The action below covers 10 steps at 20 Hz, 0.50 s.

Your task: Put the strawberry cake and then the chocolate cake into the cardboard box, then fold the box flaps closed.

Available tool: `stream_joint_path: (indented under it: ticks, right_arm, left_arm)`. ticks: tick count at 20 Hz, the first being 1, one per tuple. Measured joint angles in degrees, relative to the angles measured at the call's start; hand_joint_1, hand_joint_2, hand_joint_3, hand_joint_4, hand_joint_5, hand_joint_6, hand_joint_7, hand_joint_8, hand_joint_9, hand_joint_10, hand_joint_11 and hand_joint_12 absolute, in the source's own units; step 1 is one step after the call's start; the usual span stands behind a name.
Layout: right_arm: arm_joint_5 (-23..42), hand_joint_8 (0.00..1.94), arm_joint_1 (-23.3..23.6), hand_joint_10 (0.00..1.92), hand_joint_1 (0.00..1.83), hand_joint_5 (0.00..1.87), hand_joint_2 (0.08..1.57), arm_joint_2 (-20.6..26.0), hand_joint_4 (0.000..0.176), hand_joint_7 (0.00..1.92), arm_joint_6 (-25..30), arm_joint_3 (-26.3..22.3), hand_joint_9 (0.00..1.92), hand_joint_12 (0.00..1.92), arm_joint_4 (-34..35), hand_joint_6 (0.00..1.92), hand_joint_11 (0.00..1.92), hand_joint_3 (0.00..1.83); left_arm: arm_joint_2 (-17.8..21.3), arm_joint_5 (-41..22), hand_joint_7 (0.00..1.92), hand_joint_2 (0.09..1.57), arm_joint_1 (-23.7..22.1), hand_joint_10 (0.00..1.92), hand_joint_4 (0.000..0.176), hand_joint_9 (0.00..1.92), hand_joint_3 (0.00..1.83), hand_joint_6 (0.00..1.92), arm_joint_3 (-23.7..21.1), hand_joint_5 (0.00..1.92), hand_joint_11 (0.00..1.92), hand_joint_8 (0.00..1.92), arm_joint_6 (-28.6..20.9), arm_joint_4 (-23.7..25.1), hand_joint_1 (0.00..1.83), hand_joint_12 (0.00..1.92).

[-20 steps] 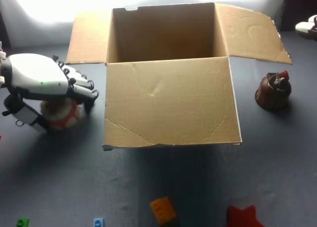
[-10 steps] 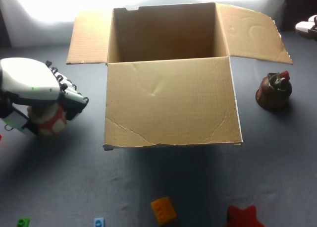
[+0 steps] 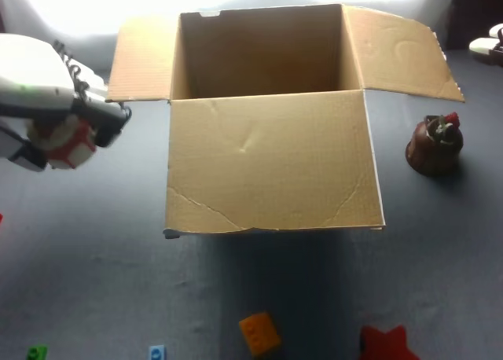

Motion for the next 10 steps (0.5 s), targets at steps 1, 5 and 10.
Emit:
stream_joint_path:
  ticks: [1,5,10]
  right_arm:
    - [-0.02,0.0,0.0,0.0,1.26,0.04,1.05,0.0,0.014,0.02,0.0,0.0,0.02,0.18,0.63,0.0,0.0,0.0]
    - [-0.04,0.0,0.0,0.0,1.26,0.03,1.05,0.0,0.026,0.01,0.0,0.0,0.02,0.19,0.92,0.0,0.0,0.0]
    - [-0.07,0.0,0.0,0.0,1.3,0.06,1.02,0.0,0.026,0.05,0.0,0.0,0.05,0.22,0.94,0.01,0.0,0.0]
  left_arm:
    - [0.9,-0.26,0.31,1.18,-1.73,1.92,0.0,0.33,0.0,1.39,-0.39,0.3,0.35,1.7,-0.61,1.68,1.4,1.92]
    - [3.13,-1.38,0.39,1.3,-6.34,1.77,0.0,0.55,0.02,1.38,-2.54,0.29,0.36,1.73,-2.91,6.88,1.46,1.92]
    - [5.33,-3.48,0.22,1.16,-12.96,1.9,0.0,0.32,0.0,1.37,-4.0,0.29,0.36,1.73,-5.01,13.33,1.39,1.92]
